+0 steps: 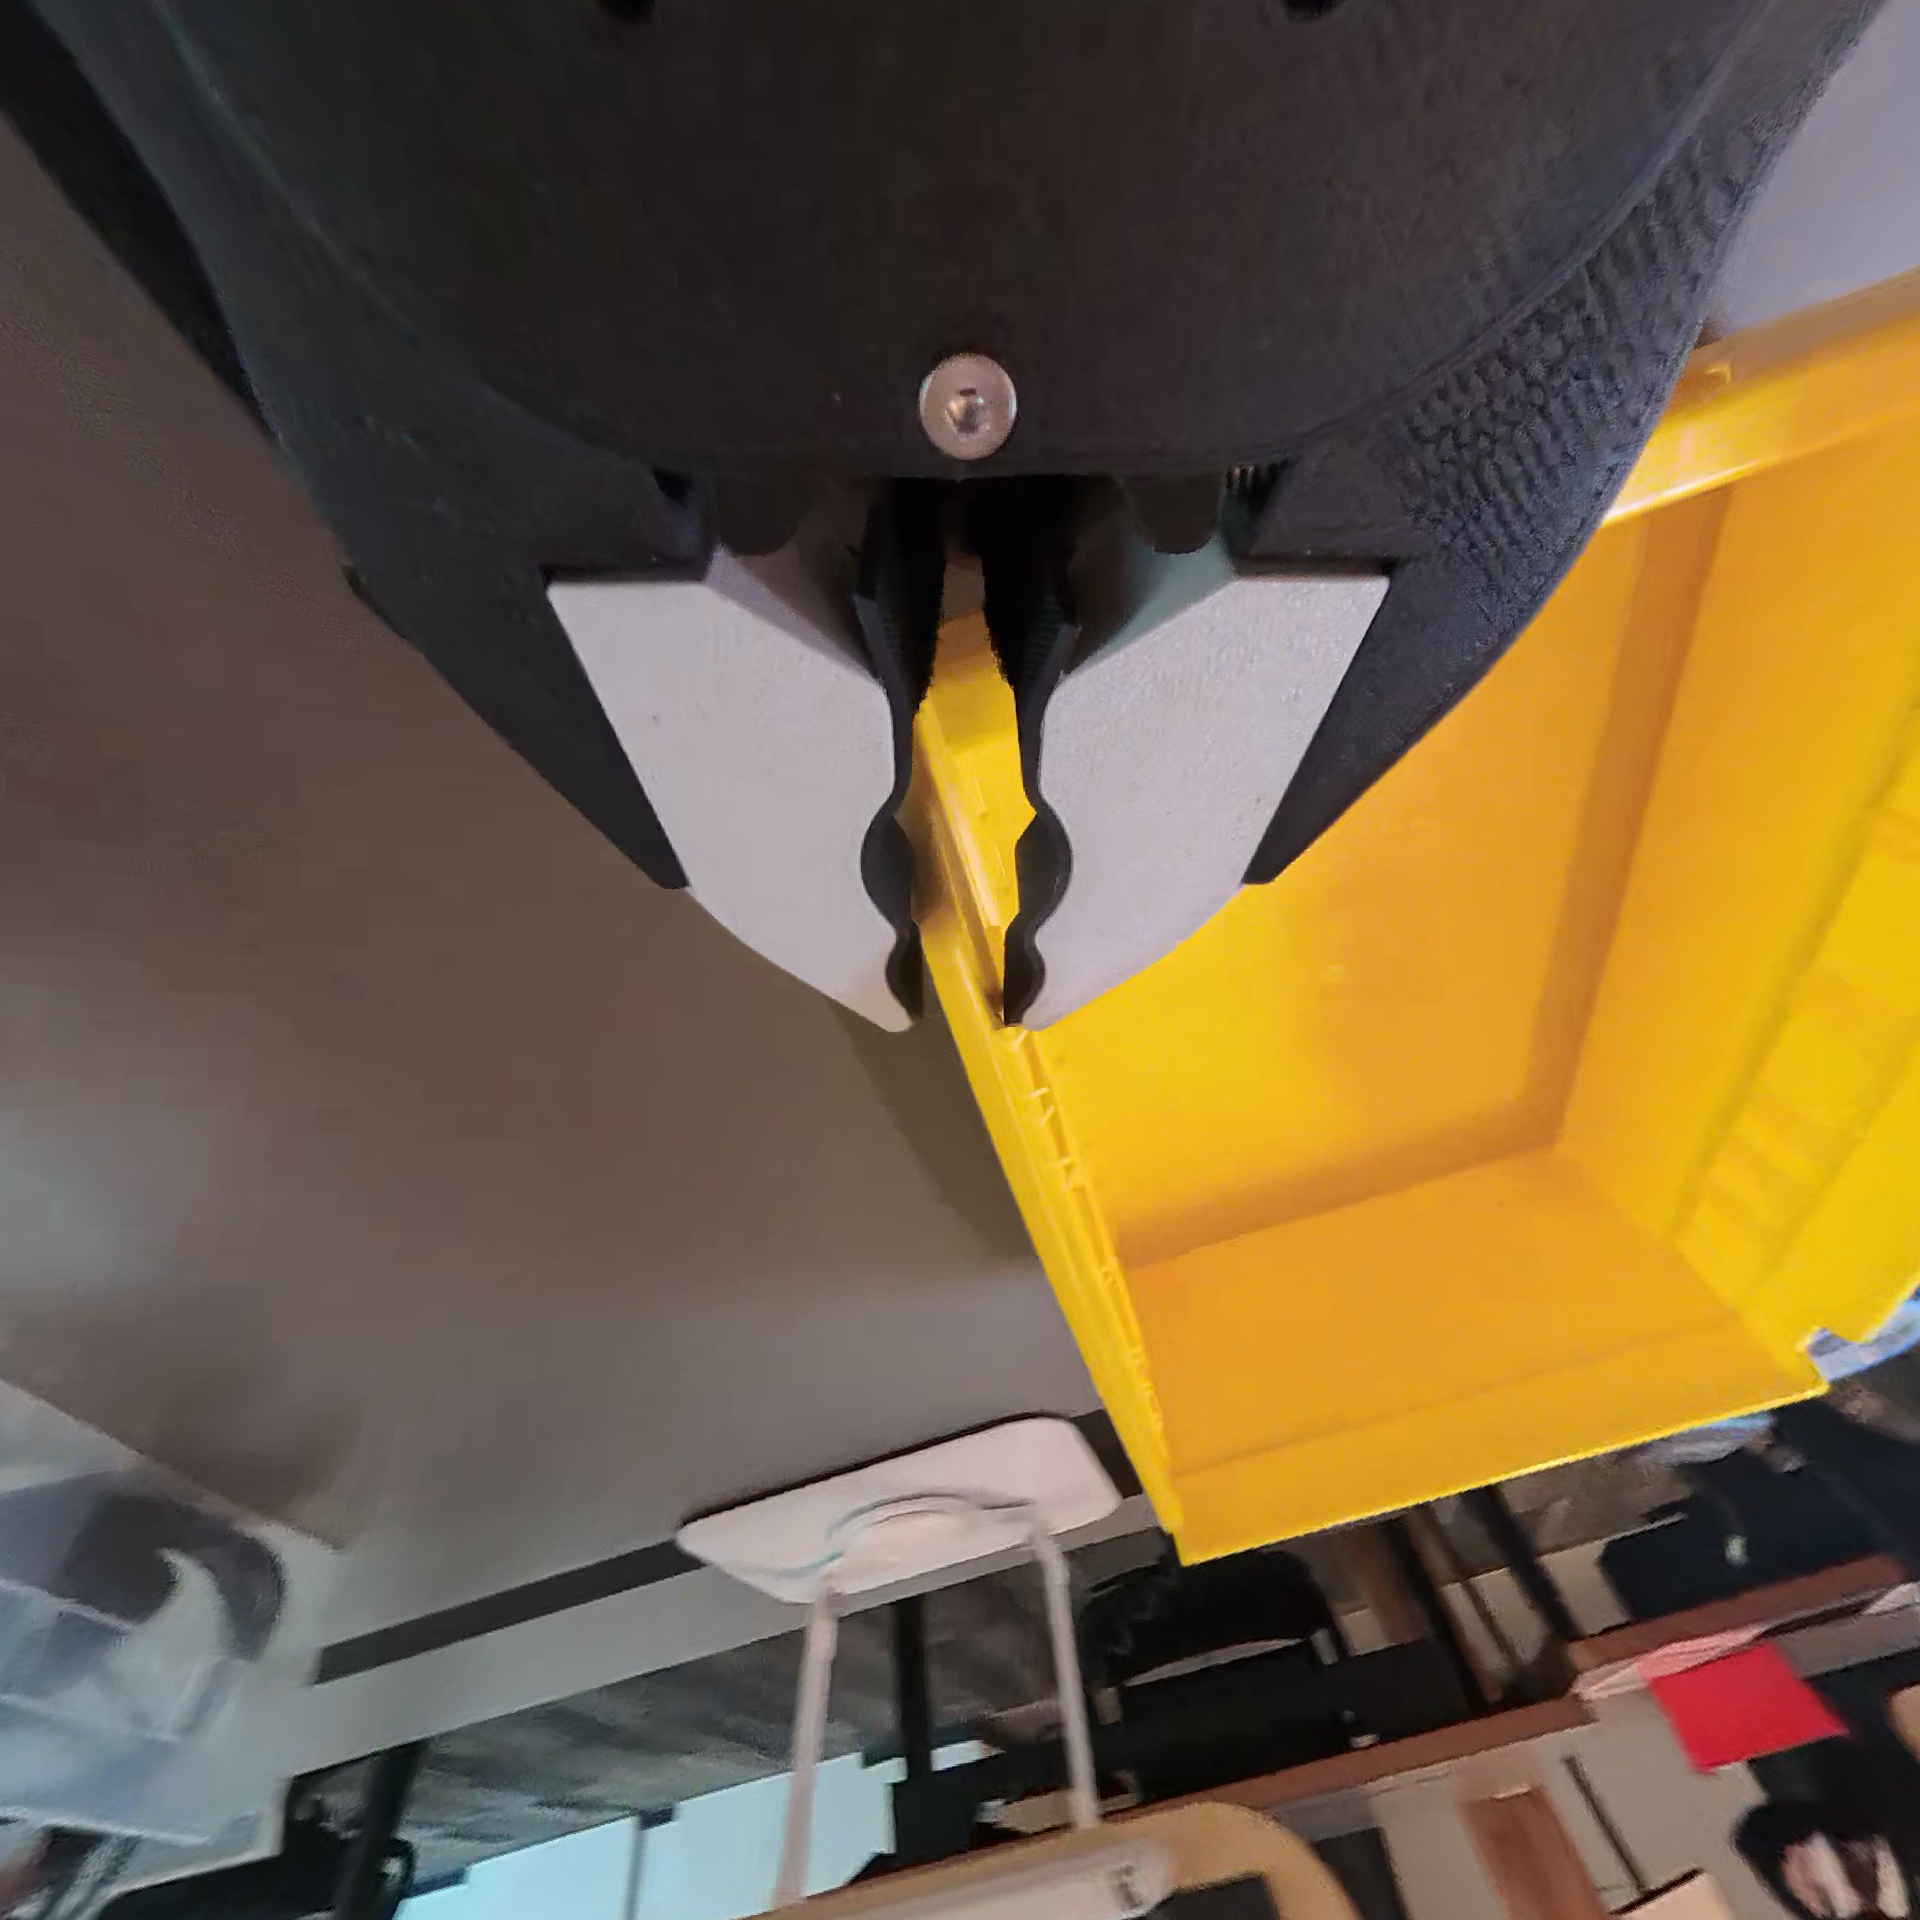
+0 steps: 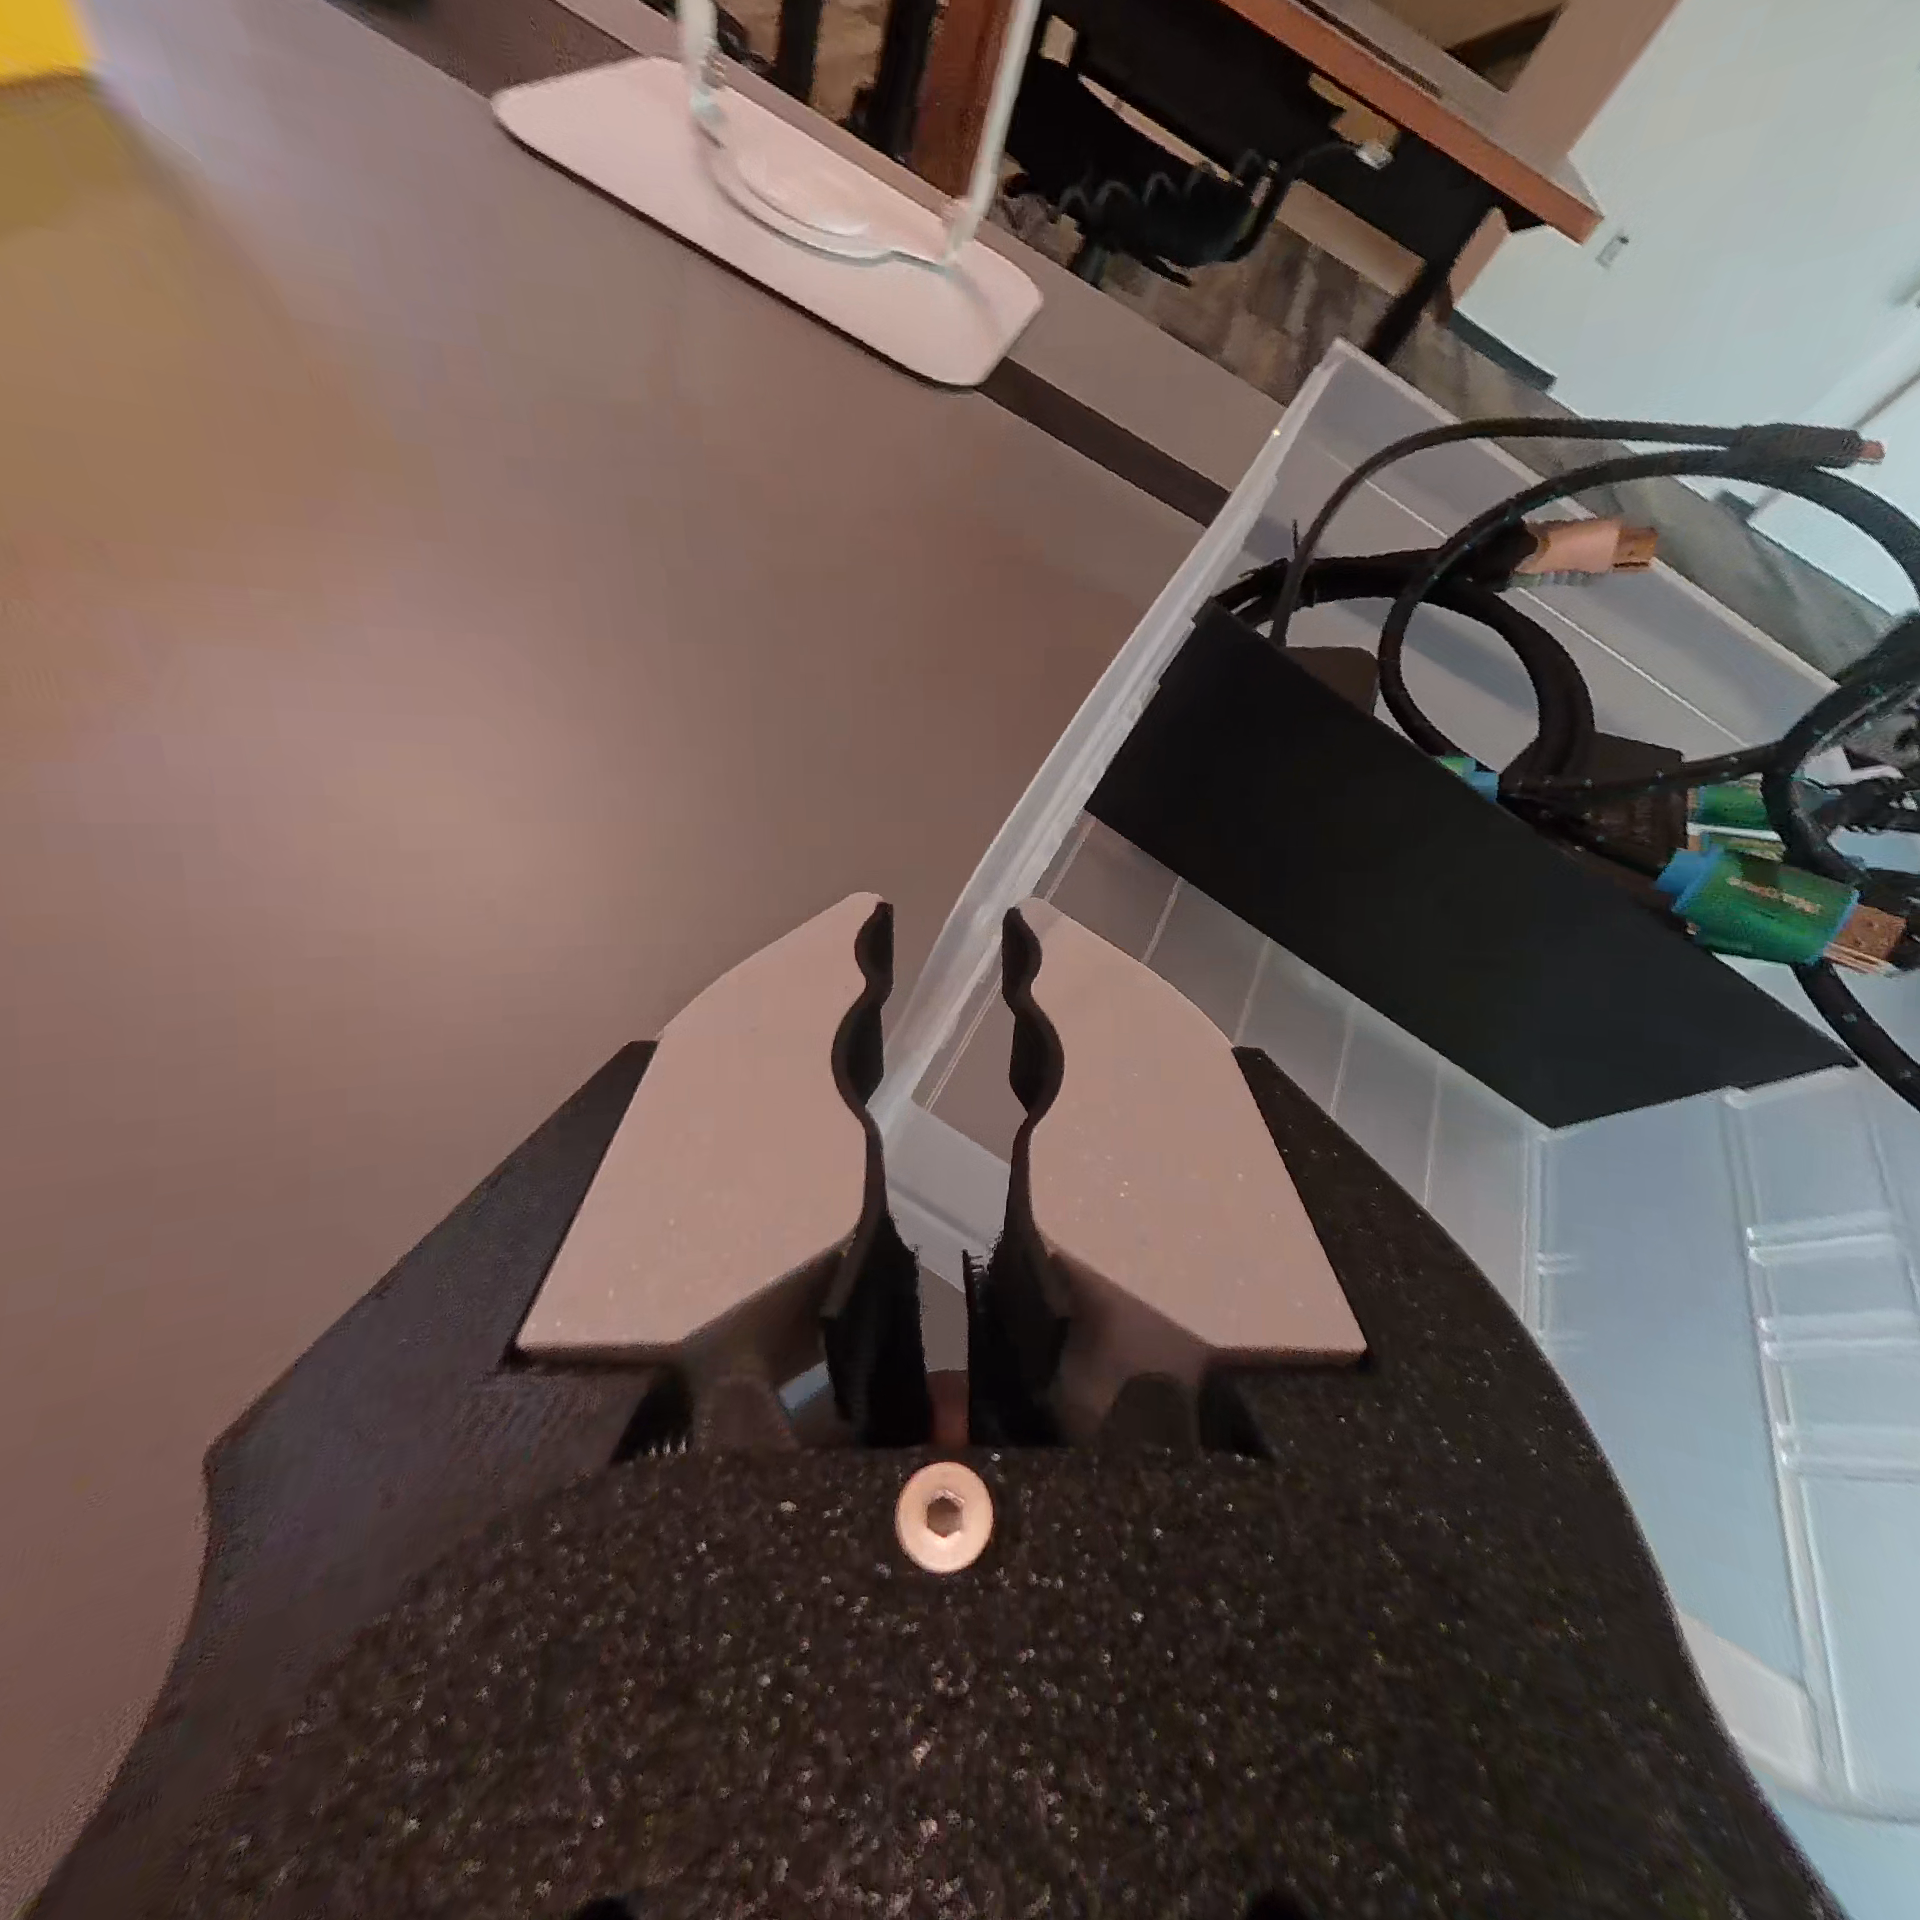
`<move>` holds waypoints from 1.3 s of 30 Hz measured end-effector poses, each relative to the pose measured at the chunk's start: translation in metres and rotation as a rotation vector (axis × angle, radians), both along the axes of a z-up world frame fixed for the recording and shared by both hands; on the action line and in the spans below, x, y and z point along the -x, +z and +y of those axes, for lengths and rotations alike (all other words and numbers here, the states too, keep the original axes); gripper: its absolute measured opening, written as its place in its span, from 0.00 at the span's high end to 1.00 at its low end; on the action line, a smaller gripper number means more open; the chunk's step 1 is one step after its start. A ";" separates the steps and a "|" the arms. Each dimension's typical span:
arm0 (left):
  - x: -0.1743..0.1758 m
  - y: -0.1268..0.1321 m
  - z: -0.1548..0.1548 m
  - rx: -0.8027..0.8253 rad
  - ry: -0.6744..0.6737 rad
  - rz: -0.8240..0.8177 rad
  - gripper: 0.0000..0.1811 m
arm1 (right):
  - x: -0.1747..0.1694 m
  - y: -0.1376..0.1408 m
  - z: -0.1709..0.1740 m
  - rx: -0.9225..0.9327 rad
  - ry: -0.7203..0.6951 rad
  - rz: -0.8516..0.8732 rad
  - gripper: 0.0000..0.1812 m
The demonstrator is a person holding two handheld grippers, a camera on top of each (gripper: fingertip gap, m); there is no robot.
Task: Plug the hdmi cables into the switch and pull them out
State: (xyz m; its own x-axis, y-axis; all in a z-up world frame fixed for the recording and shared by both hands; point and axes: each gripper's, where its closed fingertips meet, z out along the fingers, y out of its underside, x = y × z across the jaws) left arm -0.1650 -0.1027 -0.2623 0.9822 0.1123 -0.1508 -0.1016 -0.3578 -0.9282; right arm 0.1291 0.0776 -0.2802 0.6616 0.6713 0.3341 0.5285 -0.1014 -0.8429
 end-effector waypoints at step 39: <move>-0.148 0.000 0.102 -0.147 -0.219 -0.306 0.43 | -0.011 -0.013 0.000 0.091 -0.005 0.021 0.62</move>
State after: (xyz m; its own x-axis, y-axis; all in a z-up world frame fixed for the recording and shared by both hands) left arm -0.0174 -0.0009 -0.2619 0.9823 -0.1059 0.1546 0.1285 -0.2200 -0.9670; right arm 0.1403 0.0777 -0.2929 0.6713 0.6950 0.2576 0.5098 -0.1807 -0.8411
